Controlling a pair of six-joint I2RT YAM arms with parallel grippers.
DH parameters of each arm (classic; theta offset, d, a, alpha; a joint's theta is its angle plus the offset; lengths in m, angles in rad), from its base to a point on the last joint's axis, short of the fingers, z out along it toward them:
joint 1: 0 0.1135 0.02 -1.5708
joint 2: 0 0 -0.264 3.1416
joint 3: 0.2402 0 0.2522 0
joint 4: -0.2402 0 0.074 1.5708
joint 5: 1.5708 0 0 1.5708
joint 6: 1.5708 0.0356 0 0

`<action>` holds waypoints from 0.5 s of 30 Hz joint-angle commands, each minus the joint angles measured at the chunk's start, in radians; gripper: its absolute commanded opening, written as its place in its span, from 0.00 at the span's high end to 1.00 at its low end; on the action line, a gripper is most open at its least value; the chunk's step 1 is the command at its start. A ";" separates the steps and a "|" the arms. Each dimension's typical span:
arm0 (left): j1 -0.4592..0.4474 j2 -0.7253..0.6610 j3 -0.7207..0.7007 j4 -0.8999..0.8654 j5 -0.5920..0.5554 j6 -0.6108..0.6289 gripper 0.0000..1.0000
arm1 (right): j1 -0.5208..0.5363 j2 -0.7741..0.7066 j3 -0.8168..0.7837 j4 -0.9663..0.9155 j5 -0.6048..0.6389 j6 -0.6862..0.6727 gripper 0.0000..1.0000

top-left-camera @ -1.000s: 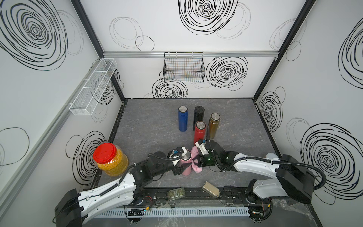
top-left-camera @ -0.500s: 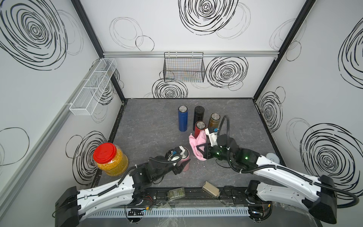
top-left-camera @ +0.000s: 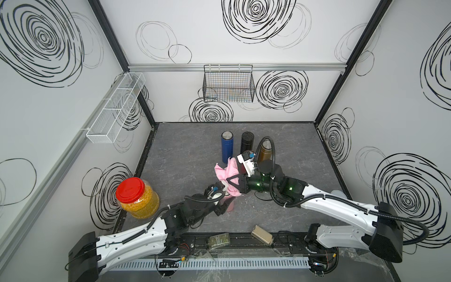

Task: Wipe the surface of the thermos
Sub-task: Wipe the dirt from the surface of the thermos.

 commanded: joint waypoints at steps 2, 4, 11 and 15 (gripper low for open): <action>0.000 0.002 -0.003 0.126 0.014 -0.003 1.00 | 0.070 0.066 0.022 0.111 -0.117 0.043 1.00; 0.005 0.009 -0.007 0.136 0.010 -0.012 1.00 | 0.083 0.088 0.014 0.123 -0.145 0.064 1.00; 0.024 0.019 0.002 0.128 -0.007 -0.020 1.00 | 0.101 0.001 -0.094 0.048 -0.122 0.114 1.00; 0.041 0.008 0.008 0.111 -0.003 -0.021 1.00 | 0.103 -0.105 -0.152 -0.043 -0.072 0.139 1.00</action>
